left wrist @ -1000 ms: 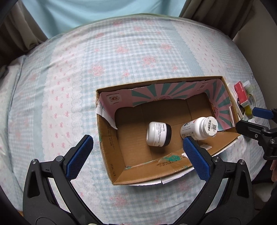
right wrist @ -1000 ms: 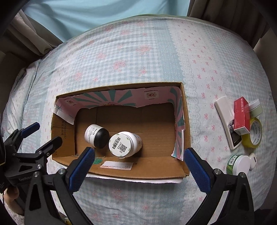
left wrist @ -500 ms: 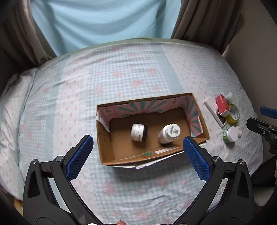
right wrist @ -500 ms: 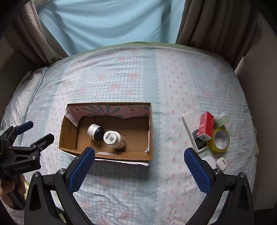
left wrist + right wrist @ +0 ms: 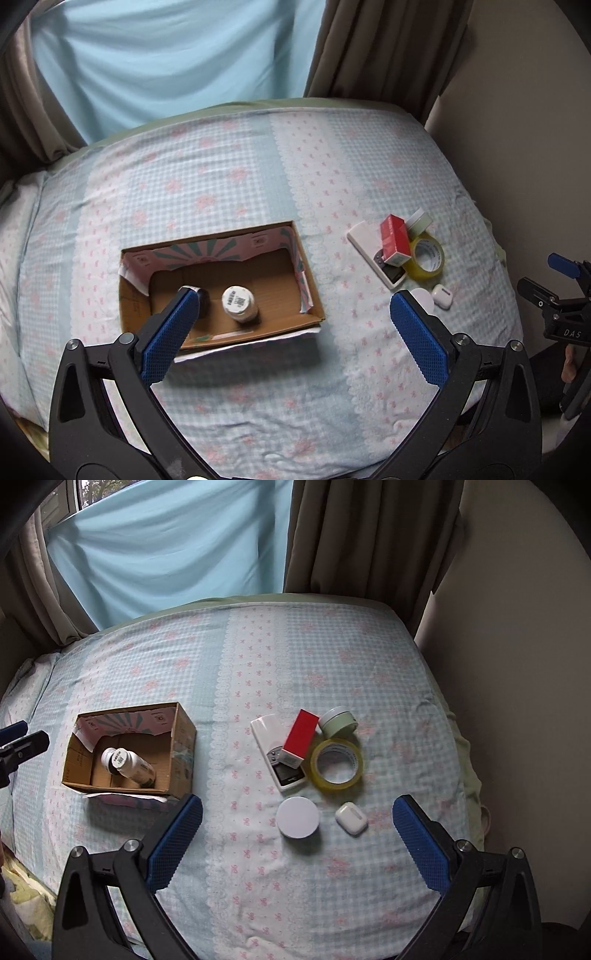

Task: Organize rigid objects
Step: 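Grasp the red box with the left tool while the right tool grasps the yellow tape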

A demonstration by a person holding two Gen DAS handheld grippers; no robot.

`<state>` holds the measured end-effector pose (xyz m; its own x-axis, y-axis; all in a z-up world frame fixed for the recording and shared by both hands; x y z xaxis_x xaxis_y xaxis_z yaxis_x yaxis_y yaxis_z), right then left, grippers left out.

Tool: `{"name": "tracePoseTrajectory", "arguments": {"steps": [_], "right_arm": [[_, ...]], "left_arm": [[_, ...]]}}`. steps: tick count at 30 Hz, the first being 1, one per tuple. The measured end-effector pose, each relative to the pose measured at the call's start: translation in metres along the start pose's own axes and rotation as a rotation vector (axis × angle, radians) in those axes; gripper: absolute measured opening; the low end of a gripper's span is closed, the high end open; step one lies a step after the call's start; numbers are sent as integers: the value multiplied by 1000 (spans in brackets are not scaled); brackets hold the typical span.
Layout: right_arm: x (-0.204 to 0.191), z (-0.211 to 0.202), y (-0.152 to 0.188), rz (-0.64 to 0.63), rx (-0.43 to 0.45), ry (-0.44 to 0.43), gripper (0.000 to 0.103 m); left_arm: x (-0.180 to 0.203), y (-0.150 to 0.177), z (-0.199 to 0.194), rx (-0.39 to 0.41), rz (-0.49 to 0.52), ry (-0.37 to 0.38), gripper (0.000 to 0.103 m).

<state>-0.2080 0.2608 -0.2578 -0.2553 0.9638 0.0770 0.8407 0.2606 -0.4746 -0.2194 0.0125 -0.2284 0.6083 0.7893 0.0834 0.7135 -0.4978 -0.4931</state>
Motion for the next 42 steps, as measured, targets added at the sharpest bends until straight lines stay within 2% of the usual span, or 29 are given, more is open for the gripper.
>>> {"name": "tracePoseTrajectory", "arguments": {"steps": [9, 17, 24, 30, 33, 37, 42], "right_arm": [[47, 33, 6, -1, -12, -33, 103], [62, 88, 7, 23, -61, -88, 103], [59, 159, 20, 62, -80, -130, 103], [51, 216, 31, 50, -53, -65, 103], [44, 238, 35, 57, -73, -68, 103], [35, 258, 38, 56, -97, -77, 103], [27, 280, 39, 41, -109, -72, 103]], "left_arm": [[86, -41, 61, -82, 98, 24, 103], [131, -69, 144, -210, 172, 34, 103], [150, -71, 241, -365, 220, 53, 103], [157, -64, 318, -482, 255, 25, 103], [158, -60, 350, -533, 265, 2, 103], [159, -58, 381, -586, 277, -30, 100], [159, -51, 403, -640, 277, -55, 98]]}}
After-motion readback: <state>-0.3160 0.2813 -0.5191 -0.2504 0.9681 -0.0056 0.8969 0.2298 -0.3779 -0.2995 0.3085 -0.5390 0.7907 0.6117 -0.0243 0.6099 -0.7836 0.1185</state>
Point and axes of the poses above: each gripper's, at about its wrist camera, not at the fingertips, and z roughly the way its jaws point, x to its right, y to its underside, the point moved 6 cm from there along z, roughly the way its jaws point, and after that the axes turned 6 degrees about y, right-handed, at the moved point
